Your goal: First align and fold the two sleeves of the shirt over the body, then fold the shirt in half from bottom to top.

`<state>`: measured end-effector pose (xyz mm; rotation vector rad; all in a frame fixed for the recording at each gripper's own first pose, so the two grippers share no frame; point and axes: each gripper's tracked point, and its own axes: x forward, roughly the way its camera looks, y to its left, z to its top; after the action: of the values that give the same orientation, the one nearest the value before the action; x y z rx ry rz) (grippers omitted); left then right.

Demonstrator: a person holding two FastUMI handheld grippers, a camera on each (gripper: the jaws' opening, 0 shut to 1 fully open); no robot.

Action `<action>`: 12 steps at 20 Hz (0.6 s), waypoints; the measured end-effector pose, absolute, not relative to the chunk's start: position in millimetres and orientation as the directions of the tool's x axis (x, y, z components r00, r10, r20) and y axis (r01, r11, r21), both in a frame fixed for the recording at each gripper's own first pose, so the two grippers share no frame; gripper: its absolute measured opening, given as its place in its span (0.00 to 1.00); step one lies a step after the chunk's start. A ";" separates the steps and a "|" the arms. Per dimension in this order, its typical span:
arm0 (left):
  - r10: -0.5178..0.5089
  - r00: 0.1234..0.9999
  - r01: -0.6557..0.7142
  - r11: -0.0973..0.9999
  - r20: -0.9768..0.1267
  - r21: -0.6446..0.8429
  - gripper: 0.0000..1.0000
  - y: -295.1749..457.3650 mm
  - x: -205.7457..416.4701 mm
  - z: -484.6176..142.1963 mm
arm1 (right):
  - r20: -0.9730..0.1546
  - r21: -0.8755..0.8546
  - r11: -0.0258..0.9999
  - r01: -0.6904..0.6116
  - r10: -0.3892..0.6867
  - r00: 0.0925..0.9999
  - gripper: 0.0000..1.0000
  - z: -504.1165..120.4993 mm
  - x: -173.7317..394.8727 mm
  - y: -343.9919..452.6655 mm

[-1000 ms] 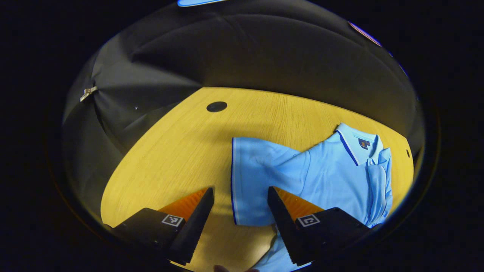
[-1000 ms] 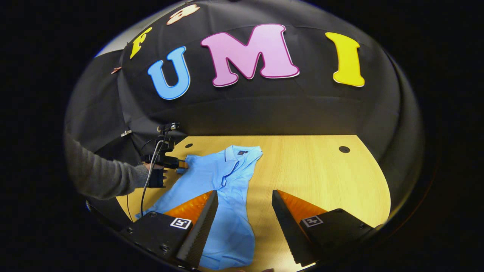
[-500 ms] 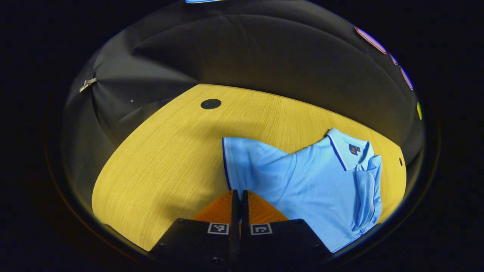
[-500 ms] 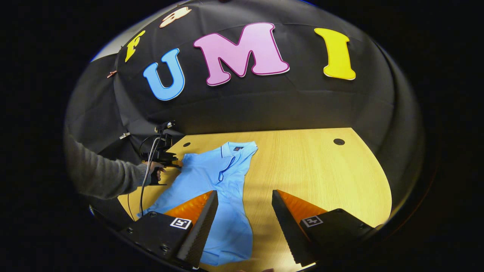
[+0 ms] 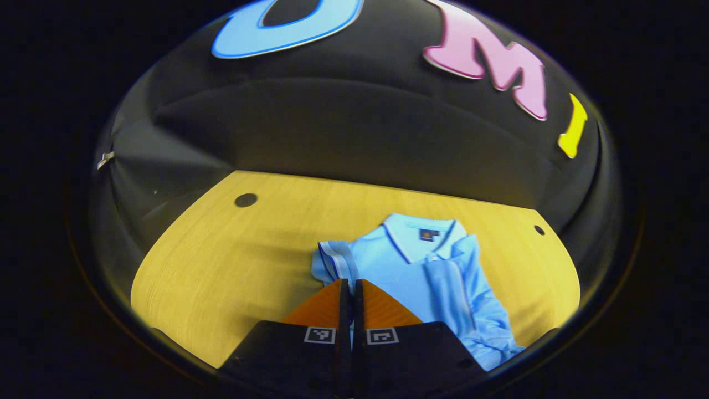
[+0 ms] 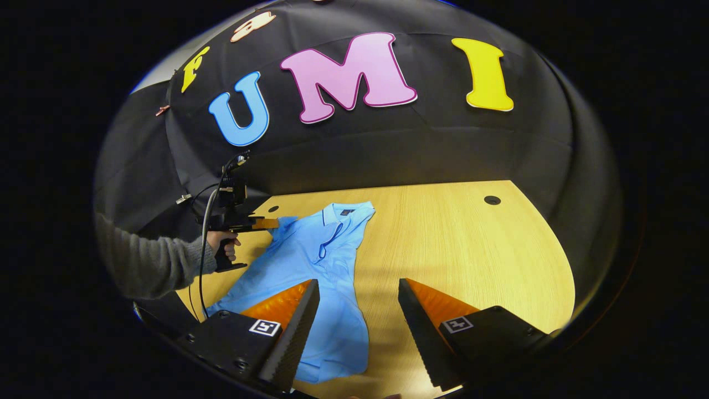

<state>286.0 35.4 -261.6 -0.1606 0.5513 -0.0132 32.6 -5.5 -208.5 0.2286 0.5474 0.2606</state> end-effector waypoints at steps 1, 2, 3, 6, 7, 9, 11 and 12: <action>-0.087 0.854 0.006 0.987 -0.513 -0.158 0.06 16.1 281.1 -257.7 | -0.484 0.285 0.942 -0.177 0.301 0.821 0.89 -210.3 30.1 -7.5; -0.113 0.855 0.037 0.987 -0.506 -0.158 0.06 -1.3 278.0 -256.0 | -0.487 0.287 0.942 -0.173 0.299 0.820 0.89 -211.4 27.8 -9.0; -0.136 0.854 0.066 0.986 -0.502 -0.156 0.06 -17.5 275.5 -255.1 | -0.491 0.290 0.942 -0.168 0.297 0.819 0.89 -211.9 24.7 -11.0; -0.197 0.836 0.141 0.979 -0.512 -0.147 0.06 -60.5 265.0 -260.7 | -0.498 0.291 0.944 -0.157 0.290 0.818 0.89 -214.3 17.9 -16.6; -0.213 0.826 0.161 0.976 -0.522 -0.143 0.06 -72.9 260.4 -265.4 | -0.501 0.292 0.944 -0.155 0.288 0.816 0.90 -216.9 15.0 -17.8; -0.239 0.810 0.199 0.971 -0.536 -0.132 0.06 -94.7 254.7 -273.9 | -0.508 0.296 0.944 -0.146 0.285 0.813 0.90 -220.4 9.0 -21.8; -0.254 0.795 0.233 0.966 -0.552 -0.110 0.06 -111.4 251.8 -282.6 | -0.513 0.302 0.943 -0.138 0.283 0.810 0.89 -221.3 6.2 -25.4; -0.256 0.787 0.246 0.965 -0.562 -0.095 0.06 -117.9 250.9 -286.9 | -0.518 0.303 0.944 -0.133 0.280 0.808 0.90 -221.7 6.1 -26.2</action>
<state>250.9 -117.9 -286.9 -0.0176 0.6083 -0.2702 6.1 -26.2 -221.7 0.2591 0.5911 0.2234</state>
